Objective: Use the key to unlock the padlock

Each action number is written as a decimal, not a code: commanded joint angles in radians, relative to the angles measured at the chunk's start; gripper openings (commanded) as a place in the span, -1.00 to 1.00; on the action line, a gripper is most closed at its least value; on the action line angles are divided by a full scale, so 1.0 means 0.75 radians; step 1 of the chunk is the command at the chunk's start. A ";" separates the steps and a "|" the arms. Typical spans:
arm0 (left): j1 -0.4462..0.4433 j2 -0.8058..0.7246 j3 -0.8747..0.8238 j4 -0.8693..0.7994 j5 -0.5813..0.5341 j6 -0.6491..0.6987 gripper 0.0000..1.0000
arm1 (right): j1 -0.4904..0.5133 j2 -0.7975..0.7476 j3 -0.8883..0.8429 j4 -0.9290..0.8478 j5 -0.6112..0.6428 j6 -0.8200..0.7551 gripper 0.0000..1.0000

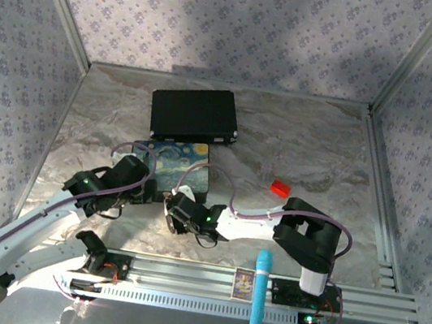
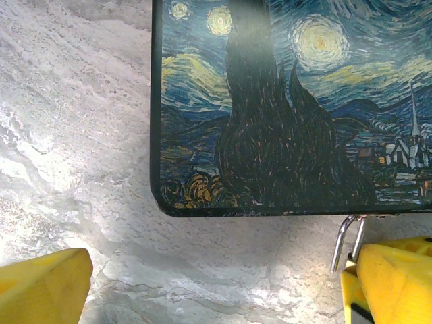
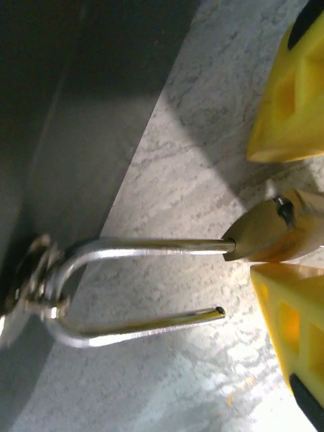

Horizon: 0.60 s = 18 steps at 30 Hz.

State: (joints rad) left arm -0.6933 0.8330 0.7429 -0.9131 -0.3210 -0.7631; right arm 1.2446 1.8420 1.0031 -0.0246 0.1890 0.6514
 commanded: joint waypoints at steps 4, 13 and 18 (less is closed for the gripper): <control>-0.001 -0.001 0.007 0.048 0.025 0.159 1.00 | 0.007 -0.020 -0.048 -0.008 0.078 0.095 -0.29; -0.227 0.252 0.188 0.052 -0.202 0.326 1.00 | -0.049 -0.179 -0.311 0.204 0.051 0.176 -0.51; -0.233 0.430 0.280 0.028 -0.240 0.360 1.00 | -0.082 -0.233 -0.438 0.371 -0.037 0.107 -0.69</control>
State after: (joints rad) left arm -0.8639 1.1221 0.9123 -0.8627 -0.4374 -0.5323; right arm 1.1961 1.6848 0.7158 0.1959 0.1963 0.7582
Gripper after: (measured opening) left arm 0.995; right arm 0.160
